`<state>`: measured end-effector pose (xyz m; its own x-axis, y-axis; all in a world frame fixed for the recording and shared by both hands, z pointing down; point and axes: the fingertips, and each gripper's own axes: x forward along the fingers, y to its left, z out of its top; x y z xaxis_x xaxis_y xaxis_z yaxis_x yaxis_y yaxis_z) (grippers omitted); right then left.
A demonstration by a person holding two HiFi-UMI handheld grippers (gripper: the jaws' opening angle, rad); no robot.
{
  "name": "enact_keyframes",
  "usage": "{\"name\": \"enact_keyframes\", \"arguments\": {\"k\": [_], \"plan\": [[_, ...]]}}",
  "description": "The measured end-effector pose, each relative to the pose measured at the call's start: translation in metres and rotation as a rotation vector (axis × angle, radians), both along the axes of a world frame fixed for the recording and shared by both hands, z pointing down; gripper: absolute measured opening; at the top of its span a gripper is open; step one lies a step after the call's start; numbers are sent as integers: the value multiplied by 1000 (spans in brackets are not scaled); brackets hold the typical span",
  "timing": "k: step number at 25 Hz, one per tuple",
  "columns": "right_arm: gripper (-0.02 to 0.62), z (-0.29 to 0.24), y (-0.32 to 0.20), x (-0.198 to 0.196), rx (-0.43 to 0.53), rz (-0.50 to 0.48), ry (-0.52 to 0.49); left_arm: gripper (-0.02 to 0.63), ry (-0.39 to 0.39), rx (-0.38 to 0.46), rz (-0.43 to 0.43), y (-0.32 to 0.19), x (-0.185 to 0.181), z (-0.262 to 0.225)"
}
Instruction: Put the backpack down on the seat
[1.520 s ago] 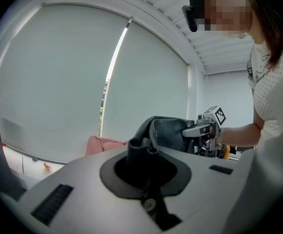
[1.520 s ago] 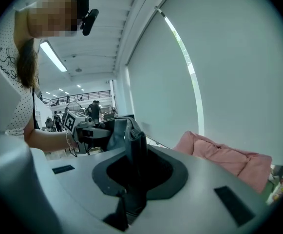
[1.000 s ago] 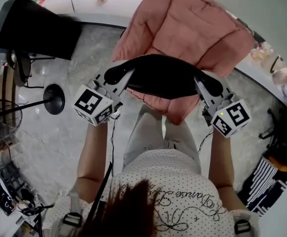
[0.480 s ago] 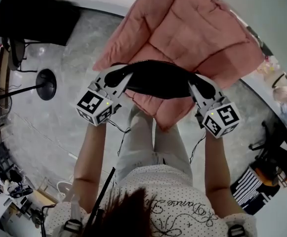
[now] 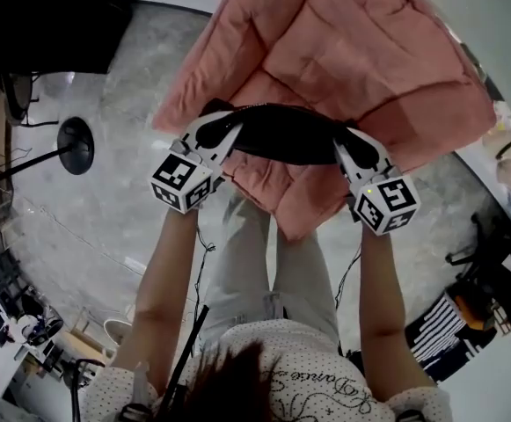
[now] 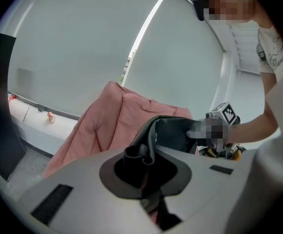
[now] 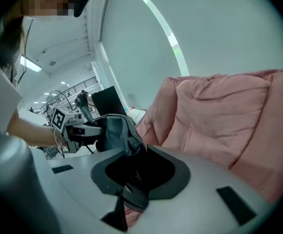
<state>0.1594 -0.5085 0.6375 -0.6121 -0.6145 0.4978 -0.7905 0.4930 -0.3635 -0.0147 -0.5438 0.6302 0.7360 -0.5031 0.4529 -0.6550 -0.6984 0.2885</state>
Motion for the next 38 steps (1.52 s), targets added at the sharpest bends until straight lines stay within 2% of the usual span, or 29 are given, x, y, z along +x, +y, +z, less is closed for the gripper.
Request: {"name": "enact_keyframes", "arguments": {"k": [9,15,20,24,29,36,38], "plan": [[83,94,-5,5,-99,55,25,31,-57,-71,42,-15,6,95],[83,140,-2,6,-148,82,64,35,-106,-83,21,-21,9,144],[89,198,15,7,-253,109,99,52,-162,-157,38,-11,10,197],[97,210,21,8,-223,139,75,52,-135,-145,67,-12,13,209],[104,220,25,5,-222,104,73,66,-109,-153,59,-13,11,222],[128,222,25,-6,-281,125,64,169,-135,-184,-43,-17,-14,225],[148,220,28,-8,-296,125,64,239,-120,-186,-71,-16,-19,220]]}}
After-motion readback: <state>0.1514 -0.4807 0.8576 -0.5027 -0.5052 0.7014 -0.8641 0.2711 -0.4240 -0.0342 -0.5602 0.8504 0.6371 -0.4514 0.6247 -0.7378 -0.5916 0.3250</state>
